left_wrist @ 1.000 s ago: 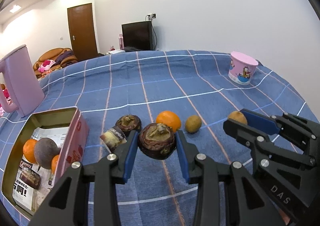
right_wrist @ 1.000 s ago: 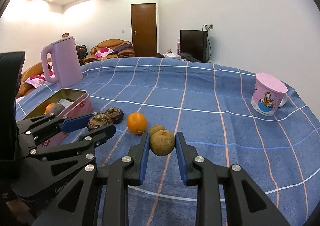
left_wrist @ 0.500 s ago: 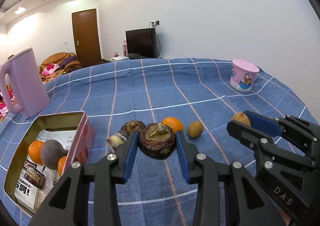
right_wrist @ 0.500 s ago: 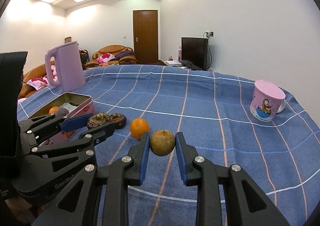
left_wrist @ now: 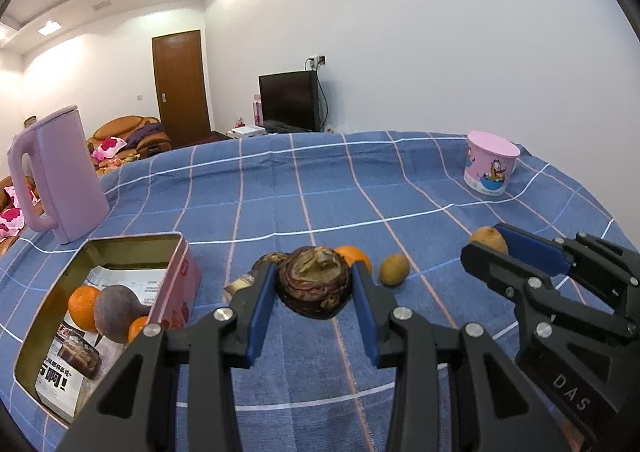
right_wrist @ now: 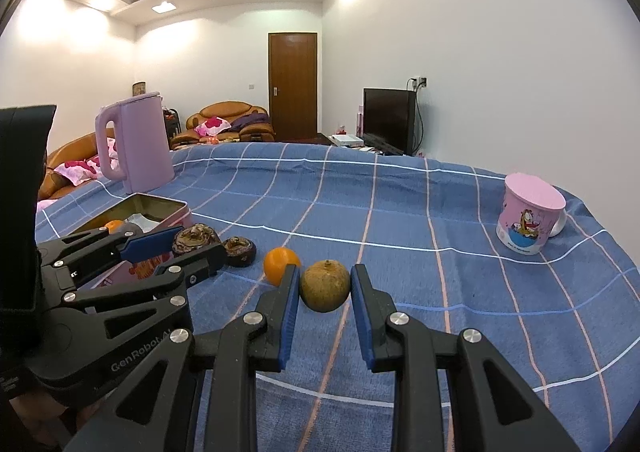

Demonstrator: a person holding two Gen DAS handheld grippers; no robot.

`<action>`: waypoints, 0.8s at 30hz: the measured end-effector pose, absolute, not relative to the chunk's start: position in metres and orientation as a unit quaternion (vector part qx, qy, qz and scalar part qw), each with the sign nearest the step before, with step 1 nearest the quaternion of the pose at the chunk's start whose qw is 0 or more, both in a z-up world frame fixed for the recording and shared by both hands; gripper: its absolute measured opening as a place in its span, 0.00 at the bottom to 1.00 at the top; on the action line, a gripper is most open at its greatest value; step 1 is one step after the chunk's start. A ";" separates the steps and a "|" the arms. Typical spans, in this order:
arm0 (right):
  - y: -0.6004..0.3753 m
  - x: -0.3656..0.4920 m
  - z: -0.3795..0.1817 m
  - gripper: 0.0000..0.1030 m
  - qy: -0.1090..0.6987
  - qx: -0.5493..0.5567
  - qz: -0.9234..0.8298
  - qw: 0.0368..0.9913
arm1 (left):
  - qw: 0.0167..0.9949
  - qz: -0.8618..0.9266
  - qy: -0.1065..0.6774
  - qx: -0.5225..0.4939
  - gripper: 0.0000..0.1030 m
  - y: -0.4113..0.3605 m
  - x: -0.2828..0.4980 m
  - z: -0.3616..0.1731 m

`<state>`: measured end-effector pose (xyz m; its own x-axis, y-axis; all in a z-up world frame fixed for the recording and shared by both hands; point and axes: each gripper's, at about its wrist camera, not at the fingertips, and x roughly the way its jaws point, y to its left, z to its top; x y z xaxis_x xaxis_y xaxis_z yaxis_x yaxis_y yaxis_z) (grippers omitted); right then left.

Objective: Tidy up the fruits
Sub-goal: 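Lift the dark taro and brown fruit and carry both toward the pink tin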

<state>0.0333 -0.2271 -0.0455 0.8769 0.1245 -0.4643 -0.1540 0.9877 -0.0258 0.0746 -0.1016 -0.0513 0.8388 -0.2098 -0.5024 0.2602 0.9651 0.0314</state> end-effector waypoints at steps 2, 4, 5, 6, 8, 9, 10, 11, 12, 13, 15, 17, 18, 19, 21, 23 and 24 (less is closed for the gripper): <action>-0.227 0.032 -0.045 0.27 0.234 -0.031 0.072 0.969 | 0.959 -0.121 0.253 0.049 0.39 -0.101 0.074 -0.051; -0.227 0.031 -0.045 0.27 0.230 -0.031 0.071 0.970 | 0.960 -0.120 0.250 0.050 0.39 -0.101 0.073 -0.050; -0.227 0.030 -0.044 0.27 0.228 -0.031 0.072 0.970 | 0.960 -0.118 0.248 0.049 0.39 -0.101 0.072 -0.050; -0.227 0.029 -0.044 0.27 0.227 -0.031 0.071 0.971 | 0.961 -0.118 0.246 0.049 0.39 -0.100 0.071 -0.050; -0.227 0.028 -0.044 0.27 0.224 -0.032 0.071 0.971 | 0.962 -0.116 0.242 0.050 0.39 -0.100 0.070 -0.049; -0.227 0.028 -0.044 0.27 0.223 -0.033 0.071 0.972 | 0.963 -0.115 0.240 0.050 0.39 -0.100 0.069 -0.049; -0.227 0.027 -0.044 0.27 0.222 -0.033 0.071 0.972 | 0.963 -0.115 0.239 0.050 0.39 -0.101 0.069 -0.048; -0.227 0.027 -0.044 0.27 0.221 -0.033 0.071 0.972 | 0.963 -0.114 0.237 0.051 0.39 -0.101 0.069 -0.048; -0.227 0.027 -0.043 0.27 0.220 -0.033 0.071 0.972 | 0.964 -0.113 0.236 0.051 0.39 -0.101 0.068 -0.048; -0.227 0.026 -0.043 0.27 0.218 -0.033 0.071 0.973 | 0.964 -0.112 0.234 0.050 0.39 -0.100 0.068 -0.047; -0.227 0.025 -0.043 0.27 0.215 -0.032 0.071 0.974 | 0.965 -0.112 0.231 0.050 0.39 -0.100 0.067 -0.047; -0.227 0.024 -0.042 0.27 0.211 -0.032 0.071 0.974 | 0.966 -0.109 0.228 0.048 0.39 -0.099 0.066 -0.047; -0.227 0.023 -0.042 0.27 0.210 -0.033 0.071 0.975 | 0.967 -0.108 0.225 0.047 0.39 -0.098 0.065 -0.046; -0.227 0.022 -0.042 0.27 0.208 -0.033 0.071 0.975 | 0.968 -0.107 0.222 0.046 0.39 -0.098 0.064 -0.046; -0.228 0.021 -0.041 0.27 0.205 -0.033 0.071 0.976 | 0.969 -0.105 0.217 0.046 0.39 -0.097 0.063 -0.045; -0.227 0.019 -0.041 0.27 0.201 -0.033 0.071 0.976 | 0.971 -0.103 0.212 0.047 0.39 -0.097 0.061 -0.044; -0.227 0.018 -0.041 0.27 0.199 -0.033 0.071 0.977 | 0.971 -0.103 0.209 0.047 0.39 -0.097 0.060 -0.044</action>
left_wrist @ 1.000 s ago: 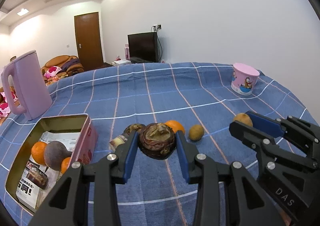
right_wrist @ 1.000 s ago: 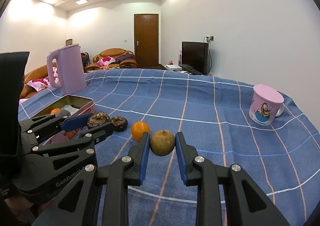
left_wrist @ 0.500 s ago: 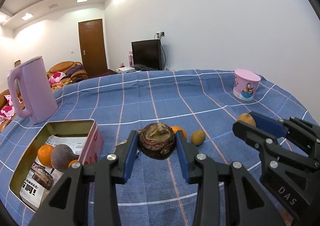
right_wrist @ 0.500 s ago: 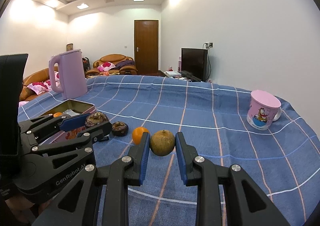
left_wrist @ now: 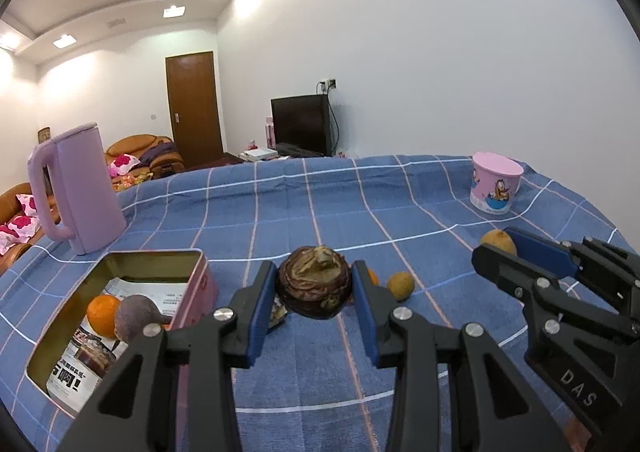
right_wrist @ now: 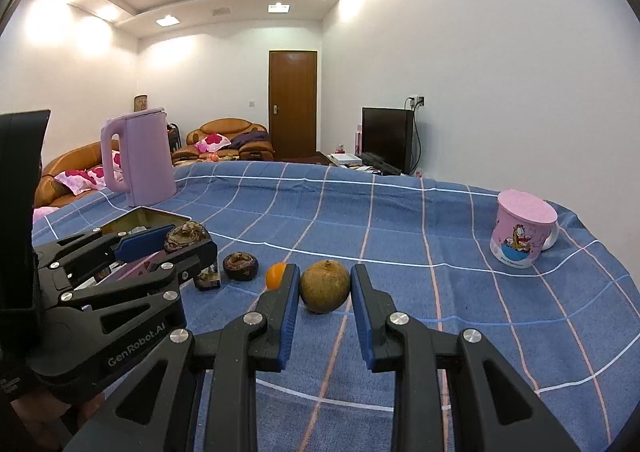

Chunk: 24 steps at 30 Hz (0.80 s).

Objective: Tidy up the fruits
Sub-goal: 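Lift the dark taro and brown fruit and carry both toward the pink tin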

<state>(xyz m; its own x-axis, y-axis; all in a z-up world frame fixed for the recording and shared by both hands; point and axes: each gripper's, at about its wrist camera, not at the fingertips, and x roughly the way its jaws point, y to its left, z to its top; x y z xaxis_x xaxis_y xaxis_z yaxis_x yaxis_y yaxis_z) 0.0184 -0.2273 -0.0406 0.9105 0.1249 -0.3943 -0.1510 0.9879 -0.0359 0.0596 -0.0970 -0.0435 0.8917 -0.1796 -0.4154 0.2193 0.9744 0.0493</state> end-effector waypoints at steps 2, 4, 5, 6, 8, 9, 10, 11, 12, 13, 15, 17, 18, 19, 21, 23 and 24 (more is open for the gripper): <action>-0.227 0.017 -0.040 0.27 0.196 -0.033 0.070 0.978 | 0.973 -0.101 0.204 0.049 0.39 -0.097 0.058 -0.043; -0.227 0.015 -0.040 0.27 0.193 -0.033 0.070 0.978 | 0.974 -0.098 0.199 0.051 0.39 -0.098 0.056 -0.042; -0.227 0.015 -0.039 0.27 0.192 -0.033 0.070 0.978 | 0.974 -0.098 0.196 0.051 0.39 -0.098 0.055 -0.041; -0.227 0.014 -0.039 0.27 0.191 -0.032 0.070 0.979 | 0.975 -0.097 0.194 0.051 0.39 -0.098 0.054 -0.041; -0.227 0.013 -0.039 0.27 0.188 -0.031 0.070 0.979 | 0.976 -0.095 0.190 0.051 0.39 -0.097 0.053 -0.040; -0.227 0.012 -0.039 0.27 0.187 -0.031 0.071 0.979 | 0.976 -0.094 0.188 0.050 0.39 -0.097 0.052 -0.040; -0.227 0.011 -0.039 0.27 0.185 -0.031 0.071 0.980 | 0.977 -0.093 0.185 0.049 0.39 -0.096 0.051 -0.039; -0.227 0.011 -0.038 0.27 0.184 -0.031 0.071 0.980 | 0.978 -0.092 0.182 0.048 0.39 -0.096 0.050 -0.039; -0.227 0.011 -0.038 0.27 0.183 -0.030 0.071 0.980 | 0.978 -0.091 0.181 0.048 0.39 -0.096 0.049 -0.039; -0.227 0.010 -0.038 0.27 0.181 -0.030 0.071 0.980 | 0.979 -0.091 0.178 0.048 0.39 -0.096 0.048 -0.039; -0.227 0.009 -0.037 0.27 0.179 -0.030 0.072 0.981 | 0.980 -0.088 0.174 0.045 0.39 -0.095 0.047 -0.038; -0.227 0.009 -0.037 0.27 0.179 -0.030 0.071 0.981 | 0.981 -0.085 0.171 0.043 0.39 -0.094 0.046 -0.038; -0.227 0.009 -0.037 0.27 0.177 -0.030 0.072 0.981 | 0.981 -0.085 0.170 0.042 0.39 -0.094 0.046 -0.038; -0.226 0.009 -0.036 0.27 0.177 -0.030 0.072 0.981 | 0.981 -0.084 0.169 0.041 0.39 -0.093 0.045 -0.037; -0.225 0.008 -0.036 0.27 0.176 -0.030 0.073 0.981 | 0.981 -0.084 0.169 0.039 0.39 -0.093 0.046 -0.037; -0.225 0.007 -0.035 0.27 0.172 -0.030 0.075 0.982 | 0.982 -0.083 0.168 0.039 0.39 -0.092 0.045 -0.037; -0.224 0.006 -0.035 0.27 0.171 -0.030 0.075 0.982 | 0.981 -0.083 0.168 0.039 0.39 -0.091 0.046 -0.037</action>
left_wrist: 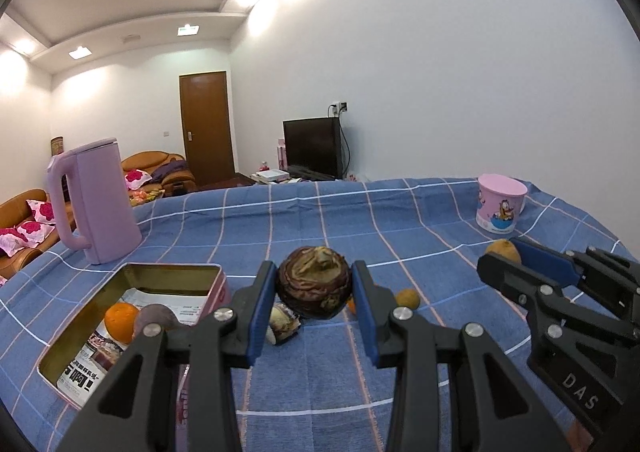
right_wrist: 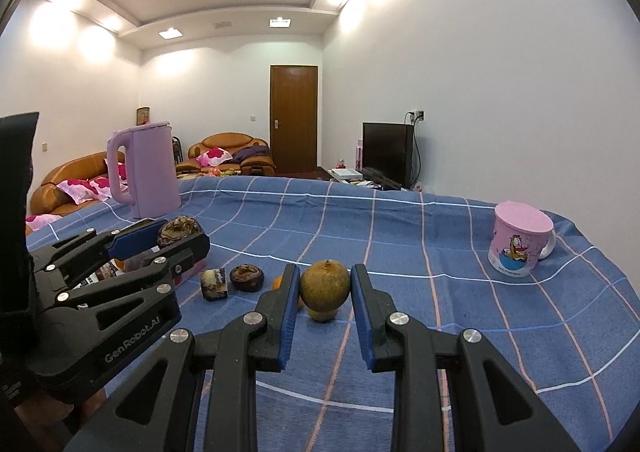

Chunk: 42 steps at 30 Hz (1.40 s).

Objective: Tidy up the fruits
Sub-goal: 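Lift the dark taro and brown fruit and carry both toward the pink tin, then lower the dark taro and brown fruit into the tin and open both grippers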

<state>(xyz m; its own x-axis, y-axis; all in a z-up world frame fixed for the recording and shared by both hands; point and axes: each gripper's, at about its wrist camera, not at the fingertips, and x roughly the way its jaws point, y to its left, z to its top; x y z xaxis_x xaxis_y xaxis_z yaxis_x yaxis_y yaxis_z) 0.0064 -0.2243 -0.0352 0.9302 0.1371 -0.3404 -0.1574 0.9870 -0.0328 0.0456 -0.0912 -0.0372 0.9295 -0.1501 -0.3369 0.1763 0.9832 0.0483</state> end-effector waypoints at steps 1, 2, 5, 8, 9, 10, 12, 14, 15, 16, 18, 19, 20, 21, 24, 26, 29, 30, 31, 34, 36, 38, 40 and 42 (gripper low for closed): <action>-0.224 0.006 -0.035 0.27 0.170 -0.031 0.075 0.982 | 0.982 -0.082 0.168 0.039 0.39 -0.091 0.045 -0.037; -0.223 0.006 -0.035 0.27 0.170 -0.031 0.075 0.982 | 0.981 -0.082 0.169 0.039 0.39 -0.091 0.045 -0.037; -0.221 0.007 -0.035 0.27 0.171 -0.032 0.077 0.982 | 0.982 -0.081 0.169 0.039 0.39 -0.090 0.044 -0.038; -0.216 0.007 -0.035 0.27 0.172 -0.036 0.077 0.981 | 0.981 -0.081 0.171 0.038 0.39 -0.086 0.045 -0.039; -0.214 0.007 -0.035 0.27 0.172 -0.038 0.077 0.981 | 0.981 -0.081 0.173 0.038 0.39 -0.084 0.045 -0.039; -0.213 0.007 -0.035 0.27 0.173 -0.038 0.078 0.981 | 0.980 -0.081 0.176 0.037 0.39 -0.083 0.045 -0.039; -0.210 0.008 -0.036 0.27 0.175 -0.040 0.080 0.981 | 0.980 -0.079 0.178 0.036 0.39 -0.079 0.046 -0.039; -0.207 0.009 -0.036 0.27 0.176 -0.041 0.083 0.980 | 0.980 -0.078 0.180 0.035 0.39 -0.075 0.046 -0.039; -0.205 0.009 -0.036 0.27 0.177 -0.043 0.084 0.980 | 0.980 -0.078 0.181 0.035 0.39 -0.073 0.046 -0.039; -0.202 0.010 -0.037 0.27 0.177 -0.045 0.086 0.979 | 0.980 -0.078 0.182 0.035 0.39 -0.071 0.046 -0.039; -0.198 0.011 -0.037 0.27 0.179 -0.047 0.089 0.979 | 0.979 -0.076 0.184 0.034 0.39 -0.066 0.046 -0.039; -0.195 0.012 -0.037 0.27 0.180 -0.048 0.092 0.978 | 0.979 -0.075 0.185 0.034 0.39 -0.064 0.046 -0.039; -0.193 0.013 -0.037 0.27 0.181 -0.048 0.095 0.978 | 0.979 -0.074 0.185 0.034 0.39 -0.062 0.045 -0.039; -0.190 0.014 -0.038 0.27 0.183 -0.048 0.098 0.977 | 0.979 -0.073 0.185 0.033 0.39 -0.060 0.045 -0.039; -0.184 0.018 -0.039 0.27 0.185 -0.050 0.104 0.976 | 0.979 -0.067 0.187 0.032 0.39 -0.051 0.045 -0.038; -0.177 0.019 -0.039 0.27 0.186 -0.054 0.110 0.975 | 0.980 -0.064 0.189 0.029 0.39 -0.045 0.046 -0.038; -0.169 0.022 -0.040 0.27 0.188 -0.058 0.117 0.973 | 0.979 -0.056 0.193 0.024 0.39 -0.035 0.047 -0.038; -0.167 0.022 -0.040 0.27 0.188 -0.059 0.119 0.973 | 0.979 -0.054 0.194 0.023 0.39 -0.032 0.048 -0.037; -0.164 0.023 -0.041 0.27 0.188 -0.060 0.123 0.973 | 0.979 -0.051 0.195 0.021 0.39 -0.028 0.048 -0.037; -0.155 0.026 -0.041 0.27 0.190 -0.061 0.132 0.971 | 0.979 -0.044 0.197 0.017 0.39 -0.019 0.048 -0.036; -0.148 0.027 -0.041 0.27 0.191 -0.064 0.138 0.970 | 0.979 -0.038 0.198 0.016 0.39 -0.013 0.048 -0.035; -0.141 0.030 -0.041 0.27 0.192 -0.067 0.147 0.968 | 0.979 -0.032 0.200 0.014 0.39 -0.006 0.048 -0.034; -0.133 0.031 -0.041 0.27 0.192 -0.071 0.154 0.967 | 0.979 -0.024 0.201 0.012 0.39 0.000 0.049 -0.034; -0.124 0.033 -0.042 0.27 0.193 -0.074 0.161 0.965 | 0.979 -0.016 0.203 0.011 0.39 0.008 0.050 -0.033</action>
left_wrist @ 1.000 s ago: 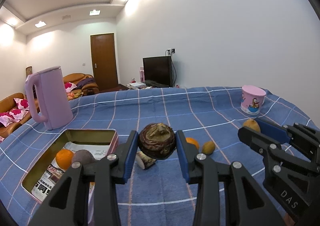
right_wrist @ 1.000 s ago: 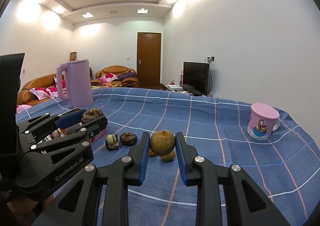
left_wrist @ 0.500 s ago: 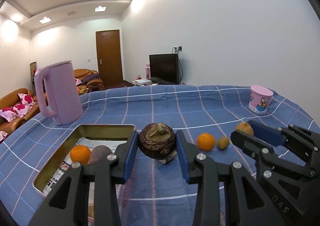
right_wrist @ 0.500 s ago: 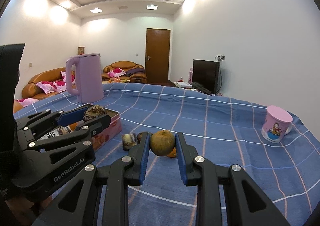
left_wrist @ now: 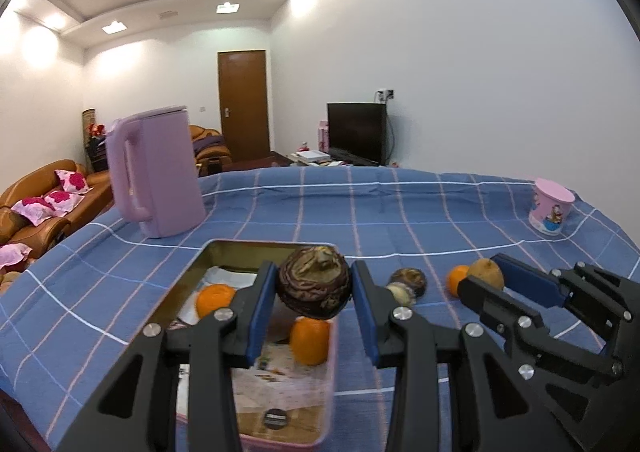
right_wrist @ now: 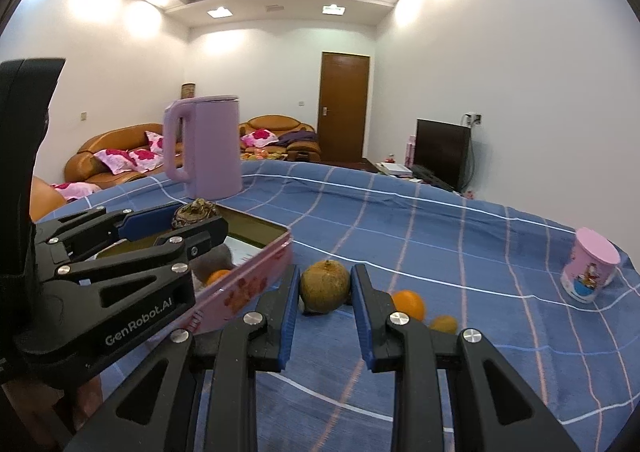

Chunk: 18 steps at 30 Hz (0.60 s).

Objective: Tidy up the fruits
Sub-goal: 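Lower the dark taro and brown fruit into the tin and open both grippers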

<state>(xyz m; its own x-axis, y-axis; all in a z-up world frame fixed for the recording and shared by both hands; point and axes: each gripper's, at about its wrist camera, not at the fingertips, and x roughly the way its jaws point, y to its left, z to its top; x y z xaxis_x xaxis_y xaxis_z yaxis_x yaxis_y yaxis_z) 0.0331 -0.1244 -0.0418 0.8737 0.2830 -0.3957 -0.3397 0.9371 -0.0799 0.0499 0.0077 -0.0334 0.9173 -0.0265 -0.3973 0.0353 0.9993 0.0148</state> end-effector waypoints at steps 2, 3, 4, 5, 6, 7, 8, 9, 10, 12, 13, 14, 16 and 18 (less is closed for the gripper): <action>-0.119 0.034 -0.042 0.27 0.193 -0.076 0.168 0.964 | 0.979 -0.009 0.204 0.009 0.39 0.014 0.050 -0.034; -0.116 0.034 -0.042 0.27 0.193 -0.076 0.170 0.963 | 0.979 -0.005 0.205 0.008 0.39 0.018 0.051 -0.034; -0.112 0.035 -0.043 0.27 0.194 -0.078 0.174 0.962 | 0.978 -0.001 0.207 0.007 0.39 0.021 0.051 -0.035; -0.109 0.035 -0.043 0.27 0.194 -0.079 0.175 0.962 | 0.978 0.002 0.209 0.005 0.39 0.024 0.052 -0.035; -0.106 0.035 -0.043 0.27 0.195 -0.080 0.178 0.961 | 0.978 0.005 0.211 0.003 0.39 0.027 0.052 -0.036; -0.103 0.036 -0.043 0.27 0.195 -0.081 0.181 0.961 | 0.977 0.007 0.212 0.002 0.39 0.030 0.052 -0.036; -0.101 0.036 -0.043 0.27 0.195 -0.081 0.183 0.960 | 0.977 0.010 0.213 0.001 0.39 0.032 0.052 -0.037; -0.098 0.037 -0.043 0.27 0.195 -0.082 0.185 0.960 | 0.977 0.013 0.214 0.000 0.39 0.035 0.052 -0.037; -0.095 0.037 -0.044 0.27 0.196 -0.084 0.188 0.959 | 0.976 0.016 0.215 -0.001 0.39 0.038 0.052 -0.037; -0.091 0.038 -0.043 0.27 0.195 -0.086 0.192 0.958 | 0.976 0.021 0.216 -0.002 0.39 0.043 0.052 -0.037; -0.088 0.039 -0.042 0.27 0.195 -0.087 0.195 0.957 | 0.976 0.023 0.217 -0.002 0.39 0.045 0.053 -0.037; -0.086 0.040 -0.042 0.27 0.195 -0.087 0.197 0.957 | 0.975 0.025 0.220 -0.001 0.39 0.048 0.053 -0.038; -0.081 0.041 -0.042 0.27 0.195 -0.089 0.202 0.956 | 0.974 0.030 0.223 -0.001 0.39 0.052 0.054 -0.038; -0.077 0.045 -0.043 0.27 0.195 -0.090 0.207 0.955 | 0.974 0.035 0.224 0.000 0.39 0.057 0.054 -0.039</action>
